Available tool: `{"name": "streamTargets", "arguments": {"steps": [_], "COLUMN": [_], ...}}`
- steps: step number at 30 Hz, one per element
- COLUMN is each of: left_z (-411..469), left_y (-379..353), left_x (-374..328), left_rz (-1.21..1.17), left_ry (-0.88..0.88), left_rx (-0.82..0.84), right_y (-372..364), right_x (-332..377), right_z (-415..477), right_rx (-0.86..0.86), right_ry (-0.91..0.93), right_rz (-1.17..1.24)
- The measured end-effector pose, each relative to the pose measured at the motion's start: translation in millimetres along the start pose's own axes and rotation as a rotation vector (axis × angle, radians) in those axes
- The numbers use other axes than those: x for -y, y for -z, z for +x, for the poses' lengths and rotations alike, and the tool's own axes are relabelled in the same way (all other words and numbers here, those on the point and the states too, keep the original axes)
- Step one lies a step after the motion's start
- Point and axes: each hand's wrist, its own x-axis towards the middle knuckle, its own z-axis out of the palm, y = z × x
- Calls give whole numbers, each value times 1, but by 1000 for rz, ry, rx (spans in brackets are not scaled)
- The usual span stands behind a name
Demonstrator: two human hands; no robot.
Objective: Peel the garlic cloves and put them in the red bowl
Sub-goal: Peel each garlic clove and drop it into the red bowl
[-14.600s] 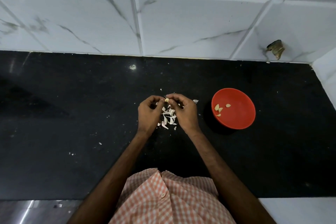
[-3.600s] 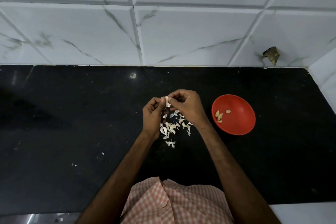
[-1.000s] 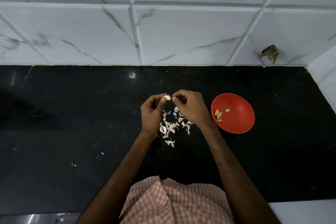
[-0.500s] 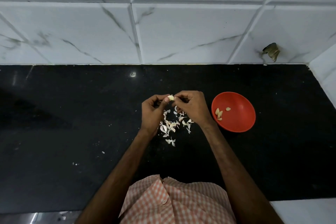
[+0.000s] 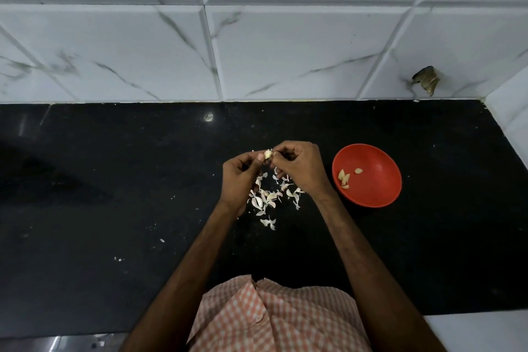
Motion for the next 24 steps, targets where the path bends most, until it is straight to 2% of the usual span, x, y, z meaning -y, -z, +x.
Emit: {"name": "streamTargets", "arguments": {"steps": [4, 12, 18, 24], "left_z": [1, 8, 7, 7], "left_y": [-1, 6, 0, -2], "left_x": [-1, -2, -1, 3], "left_rz": [65, 470, 245, 241], "left_ry": [-74, -220, -96, -53], "left_rx": [8, 132, 108, 66], "right_y": [-1, 0, -1, 1], "right_x": [0, 6, 3, -2], "right_z": [0, -1, 4, 2], "right_rx": [-15, -12, -18, 81], "right_ry": [-33, -25, -88, -49], "right_rz": [46, 4, -49, -211]}}
